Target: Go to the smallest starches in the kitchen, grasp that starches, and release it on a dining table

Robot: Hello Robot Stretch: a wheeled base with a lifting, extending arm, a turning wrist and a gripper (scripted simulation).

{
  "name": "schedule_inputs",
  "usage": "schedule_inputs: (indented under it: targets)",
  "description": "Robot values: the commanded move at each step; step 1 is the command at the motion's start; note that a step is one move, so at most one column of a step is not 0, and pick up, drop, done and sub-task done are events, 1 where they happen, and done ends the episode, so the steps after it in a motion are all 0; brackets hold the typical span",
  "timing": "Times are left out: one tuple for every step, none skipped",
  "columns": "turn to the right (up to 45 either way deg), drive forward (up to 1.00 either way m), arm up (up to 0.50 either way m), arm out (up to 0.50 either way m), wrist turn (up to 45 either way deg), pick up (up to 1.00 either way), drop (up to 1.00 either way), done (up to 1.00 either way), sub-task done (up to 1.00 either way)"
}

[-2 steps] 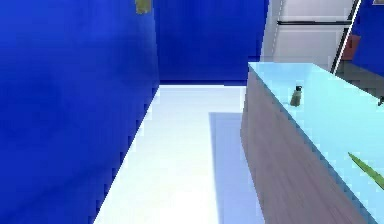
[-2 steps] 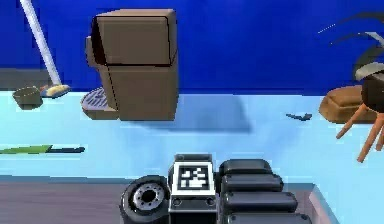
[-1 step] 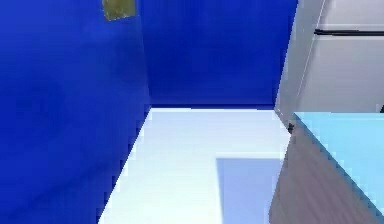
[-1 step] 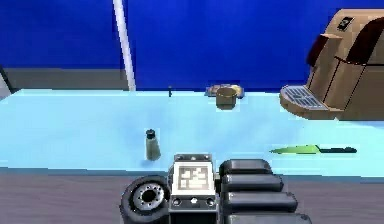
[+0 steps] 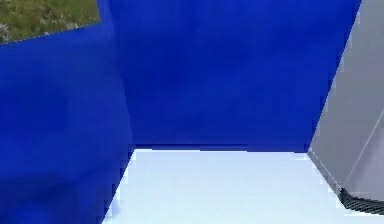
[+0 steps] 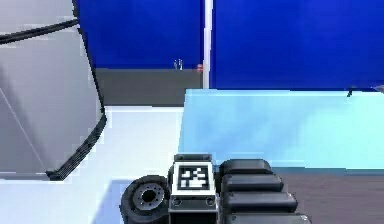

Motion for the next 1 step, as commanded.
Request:
schedule_inputs:
  targets:
    - [-9.0,0.00,0.00,0.00,0.0,0.00,0.00,0.00,0.00]
